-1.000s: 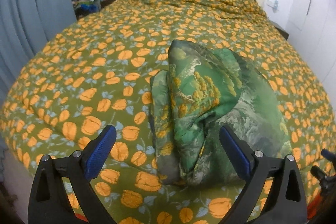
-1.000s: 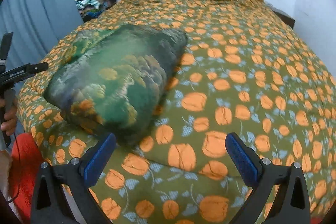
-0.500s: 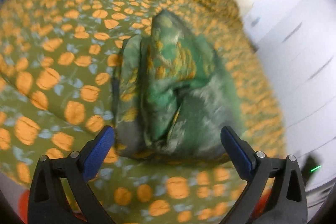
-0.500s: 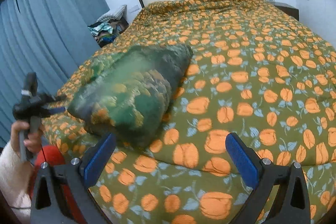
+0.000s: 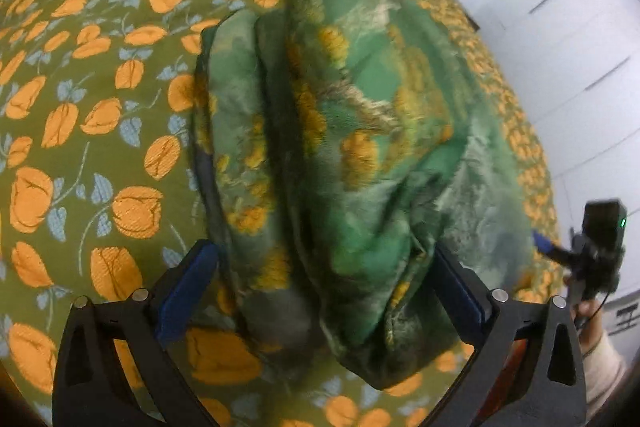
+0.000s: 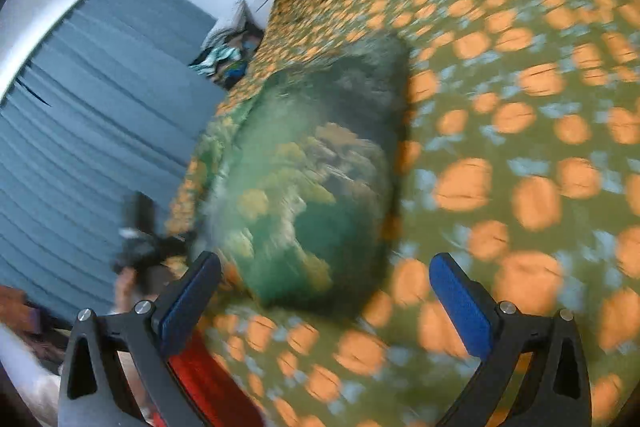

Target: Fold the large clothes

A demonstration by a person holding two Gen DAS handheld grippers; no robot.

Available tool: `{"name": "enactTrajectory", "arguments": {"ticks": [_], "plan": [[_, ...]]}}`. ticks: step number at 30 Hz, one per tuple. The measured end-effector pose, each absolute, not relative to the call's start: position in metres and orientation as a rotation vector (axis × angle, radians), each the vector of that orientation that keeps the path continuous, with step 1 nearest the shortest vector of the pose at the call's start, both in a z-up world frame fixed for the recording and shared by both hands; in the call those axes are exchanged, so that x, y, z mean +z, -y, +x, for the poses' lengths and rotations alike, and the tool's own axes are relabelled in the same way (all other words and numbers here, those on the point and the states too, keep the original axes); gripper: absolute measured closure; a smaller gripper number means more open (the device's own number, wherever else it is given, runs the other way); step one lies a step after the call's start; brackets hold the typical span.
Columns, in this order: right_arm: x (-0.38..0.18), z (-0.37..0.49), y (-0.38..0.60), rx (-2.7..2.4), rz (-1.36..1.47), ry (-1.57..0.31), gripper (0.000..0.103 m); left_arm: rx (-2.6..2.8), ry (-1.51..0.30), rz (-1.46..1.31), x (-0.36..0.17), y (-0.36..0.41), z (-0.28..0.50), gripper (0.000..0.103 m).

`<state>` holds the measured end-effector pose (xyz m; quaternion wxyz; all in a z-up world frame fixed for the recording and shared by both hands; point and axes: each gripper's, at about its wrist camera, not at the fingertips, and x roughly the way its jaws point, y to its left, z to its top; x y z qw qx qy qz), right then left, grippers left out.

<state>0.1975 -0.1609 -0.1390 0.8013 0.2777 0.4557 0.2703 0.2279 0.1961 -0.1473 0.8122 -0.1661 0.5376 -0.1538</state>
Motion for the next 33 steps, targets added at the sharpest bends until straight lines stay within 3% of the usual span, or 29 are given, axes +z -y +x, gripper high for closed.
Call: {"name": "enactTrajectory", "arguments": {"ticks": [10, 12, 13, 16, 17, 25, 33], "plan": [[-0.231, 0.299, 0.09, 0.692, 0.722, -1.222, 0.001, -0.393, -1.282, -0.633, -0.22, -0.201, 0.254, 0.0], [-0.208, 0.298, 0.071, 0.648, 0.491, -1.144, 0.009, -0.355, -1.268, -0.558, -0.208, -0.19, 0.251, 0.004], [-0.197, 0.294, 0.061, 0.634, 0.381, -1.111, 0.012, -0.345, -1.249, -0.484, -0.197, -0.179, 0.246, 0.018], [-0.164, 0.267, 0.032, 0.609, 0.098, -0.985, 0.019, -0.315, -1.19, -0.331, -0.166, -0.154, 0.226, 0.039], [-0.157, 0.26, 0.028, 0.606, 0.053, -0.95, 0.021, -0.314, -1.165, -0.307, -0.157, -0.149, 0.219, 0.041], [-0.085, 0.207, 0.052, 0.596, -0.026, -0.701, 0.023, -0.35, -0.975, -0.209, -0.086, -0.092, 0.179, 0.043], [-0.03, 0.22, 0.119, 0.535, 0.017, -0.619, 0.023, -0.437, -0.846, -0.153, -0.023, -0.046, 0.201, 0.042]]}}
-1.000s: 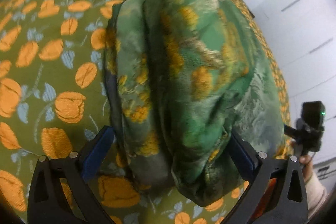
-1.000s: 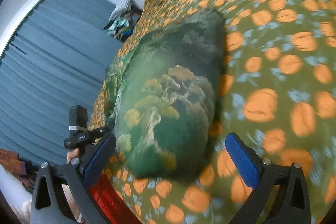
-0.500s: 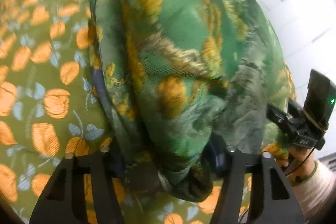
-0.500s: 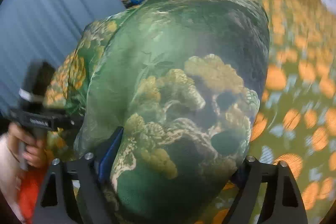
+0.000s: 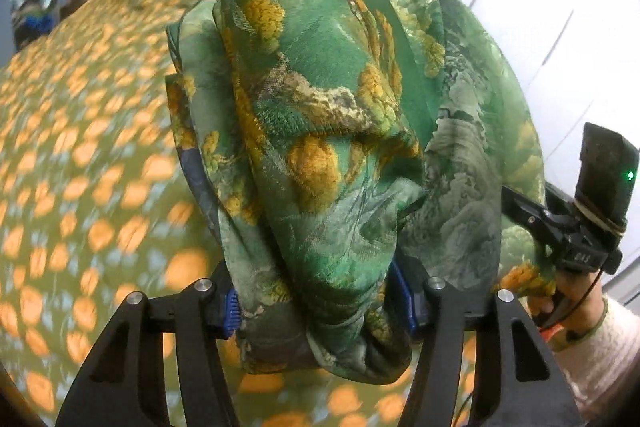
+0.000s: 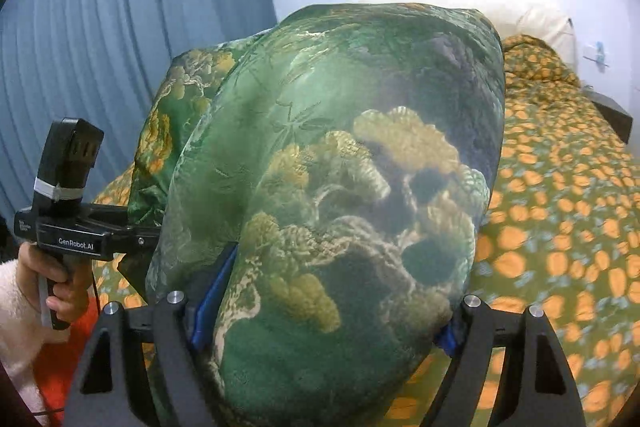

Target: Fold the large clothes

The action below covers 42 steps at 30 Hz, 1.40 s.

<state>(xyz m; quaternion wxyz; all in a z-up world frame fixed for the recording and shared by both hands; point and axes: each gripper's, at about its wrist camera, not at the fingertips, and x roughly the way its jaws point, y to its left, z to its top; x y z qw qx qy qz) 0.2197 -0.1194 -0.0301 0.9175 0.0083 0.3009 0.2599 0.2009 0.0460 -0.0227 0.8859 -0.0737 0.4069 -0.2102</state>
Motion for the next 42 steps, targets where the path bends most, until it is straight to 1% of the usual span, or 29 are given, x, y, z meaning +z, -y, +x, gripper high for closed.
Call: {"name": "enactTrajectory", "arguments": {"ticks": [2, 3, 4, 5, 6, 7, 8, 9, 10, 11, 12, 14, 16, 18, 21, 26, 29, 37, 42], "plan": [[-0.023, 0.234, 0.14, 0.518, 0.047, -0.62, 0.023, -0.443, -0.835, -0.142, -0.02, -0.034, 0.21, 0.042], [-0.021, 0.243, 0.148, 0.515, 0.065, -0.63, 0.022, -0.452, -0.838, -0.142, -0.023, -0.022, 0.221, 0.039], [-0.023, 0.253, 0.161, 0.509, 0.096, -0.636, 0.02, -0.455, -0.853, -0.144, -0.029, -0.018, 0.233, 0.029], [-0.03, 0.268, 0.179, 0.502, 0.153, -0.664, 0.013, -0.45, -0.882, -0.149, -0.04, -0.011, 0.243, 0.025], [-0.037, 0.281, 0.187, 0.495, 0.194, -0.702, 0.001, -0.412, -0.924, -0.161, -0.06, -0.006, 0.255, 0.01], [-0.049, 0.296, 0.202, 0.46, 0.238, -0.759, 0.0, -0.362, -0.95, -0.157, -0.077, -0.005, 0.262, 0.002], [-0.063, 0.307, 0.217, 0.389, 0.266, -0.811, 0.0, -0.314, -0.975, -0.136, -0.093, -0.004, 0.263, 0.003], [-0.08, 0.313, 0.23, 0.28, 0.251, -0.858, 0.0, -0.257, -1.021, -0.088, -0.113, -0.003, 0.26, 0.008], [-0.088, 0.312, 0.236, 0.221, 0.226, -0.875, 0.0, -0.235, -1.041, -0.063, -0.123, -0.003, 0.252, 0.018], [-0.096, 0.308, 0.243, 0.158, 0.188, -0.893, 0.0, -0.229, -1.046, -0.043, -0.13, -0.007, 0.241, 0.021], [-0.103, 0.298, 0.248, 0.131, 0.164, -0.896, 0.0, -0.24, -1.028, -0.028, -0.132, -0.011, 0.225, 0.021], [-0.105, 0.275, 0.255, 0.136, 0.145, -0.869, 0.0, -0.229, -0.978, 0.003, -0.127, -0.016, 0.201, 0.018], [-0.1, 0.26, 0.253, 0.126, 0.099, -0.845, 0.0, -0.187, -0.909, 0.037, -0.109, -0.022, 0.184, 0.007], [-0.093, 0.236, 0.247, 0.099, 0.019, -0.803, 0.0, -0.135, -0.821, 0.056, -0.085, -0.025, 0.159, 0.003], [-0.068, 0.198, 0.242, 0.092, -0.021, -0.7, 0.0, -0.068, -0.729, 0.083, -0.057, -0.026, 0.144, 0.001], [-0.022, 0.137, 0.23, 0.013, -0.012, -0.501, 0.0, -0.004, -0.613, 0.104, -0.015, -0.023, 0.125, 0.0], [-0.014, 0.129, 0.225, -0.028, -0.015, -0.493, 0.0, -0.019, -0.585, 0.078, 0.0, -0.023, 0.123, 0.0], [-0.006, 0.104, 0.22, 0.043, 0.032, -0.456, 0.0, 0.035, -0.533, 0.098, 0.008, -0.012, 0.114, 0.0], [-0.003, 0.099, 0.218, 0.039, 0.061, -0.465, 0.0, 0.128, -0.434, 0.162, 0.015, -0.003, 0.097, 0.0]]}}
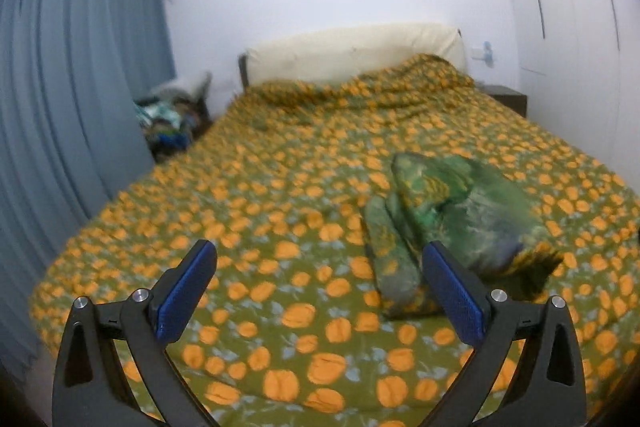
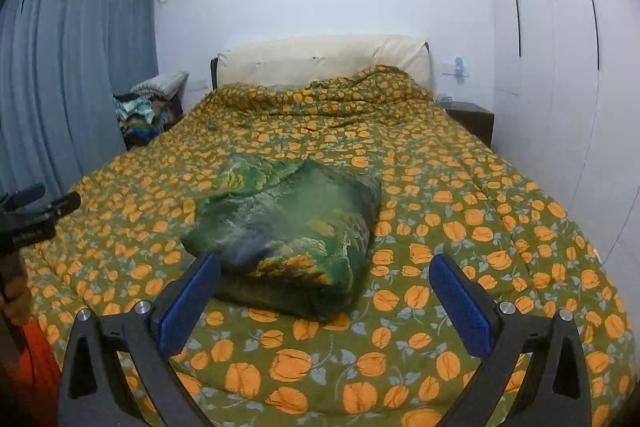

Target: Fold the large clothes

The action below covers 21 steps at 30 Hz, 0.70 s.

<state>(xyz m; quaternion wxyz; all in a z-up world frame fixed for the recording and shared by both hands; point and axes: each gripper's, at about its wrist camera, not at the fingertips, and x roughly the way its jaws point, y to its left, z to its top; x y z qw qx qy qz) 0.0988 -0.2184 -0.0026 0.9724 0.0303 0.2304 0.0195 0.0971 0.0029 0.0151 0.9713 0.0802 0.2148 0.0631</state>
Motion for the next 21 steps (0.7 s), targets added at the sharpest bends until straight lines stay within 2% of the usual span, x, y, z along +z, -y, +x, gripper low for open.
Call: {"name": "enactTrajectory", "arguments": {"ticks": [3, 7, 21], "plan": [[0.002, 0.097, 0.22, 0.056, 0.115, -0.476, 0.0, 0.102, -0.48, 0.146, 0.015, -0.001, 0.096, 0.0], [-0.002, 0.107, 0.216, 0.115, 0.154, -0.584, 0.0, 0.059, -0.535, 0.121, 0.012, 0.003, 0.096, 0.0], [0.011, 0.089, 0.18, 0.054, 0.025, -0.716, 0.0, 0.003, -0.721, 0.084, 0.012, 0.011, 0.084, 0.0]]}}
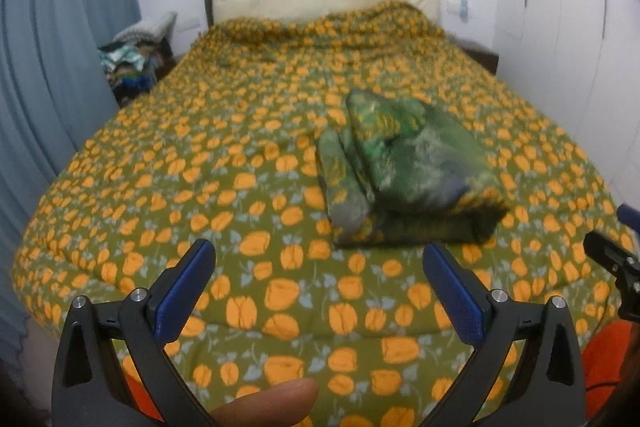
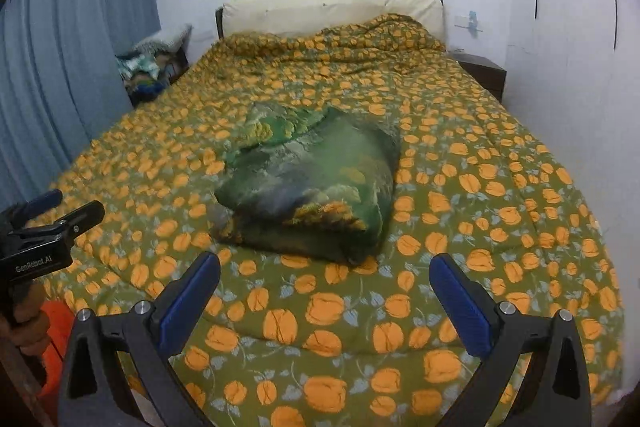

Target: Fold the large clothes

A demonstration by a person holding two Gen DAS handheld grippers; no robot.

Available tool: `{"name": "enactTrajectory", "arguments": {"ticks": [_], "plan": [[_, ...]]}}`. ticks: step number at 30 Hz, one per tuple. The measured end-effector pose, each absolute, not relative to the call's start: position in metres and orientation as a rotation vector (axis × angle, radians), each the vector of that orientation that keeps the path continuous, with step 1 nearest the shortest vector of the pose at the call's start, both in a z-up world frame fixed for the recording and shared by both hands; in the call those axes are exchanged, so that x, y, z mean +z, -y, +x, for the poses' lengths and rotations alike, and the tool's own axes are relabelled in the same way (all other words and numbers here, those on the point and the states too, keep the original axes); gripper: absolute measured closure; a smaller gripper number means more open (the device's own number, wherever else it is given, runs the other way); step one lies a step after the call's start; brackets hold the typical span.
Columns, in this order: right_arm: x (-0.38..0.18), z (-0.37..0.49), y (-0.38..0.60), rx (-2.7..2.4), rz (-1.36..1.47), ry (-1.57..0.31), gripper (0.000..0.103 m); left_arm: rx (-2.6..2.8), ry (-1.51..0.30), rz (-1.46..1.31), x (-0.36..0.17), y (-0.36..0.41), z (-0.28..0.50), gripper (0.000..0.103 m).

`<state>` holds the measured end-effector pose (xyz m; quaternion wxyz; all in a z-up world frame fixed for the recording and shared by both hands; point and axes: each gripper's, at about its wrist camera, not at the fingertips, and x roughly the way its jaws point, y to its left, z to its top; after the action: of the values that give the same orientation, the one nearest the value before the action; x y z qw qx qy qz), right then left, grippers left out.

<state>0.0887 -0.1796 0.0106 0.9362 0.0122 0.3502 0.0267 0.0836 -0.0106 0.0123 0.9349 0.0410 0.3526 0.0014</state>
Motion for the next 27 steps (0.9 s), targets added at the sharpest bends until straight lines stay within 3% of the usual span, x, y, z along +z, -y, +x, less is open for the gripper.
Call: {"name": "enactTrajectory", "arguments": {"ticks": [27], "plan": [[0.02, 0.073, 0.161, -0.063, -0.057, -0.746, 0.0, 0.013, -0.746, 0.1, 0.02, 0.026, 0.074, 0.0]]}}
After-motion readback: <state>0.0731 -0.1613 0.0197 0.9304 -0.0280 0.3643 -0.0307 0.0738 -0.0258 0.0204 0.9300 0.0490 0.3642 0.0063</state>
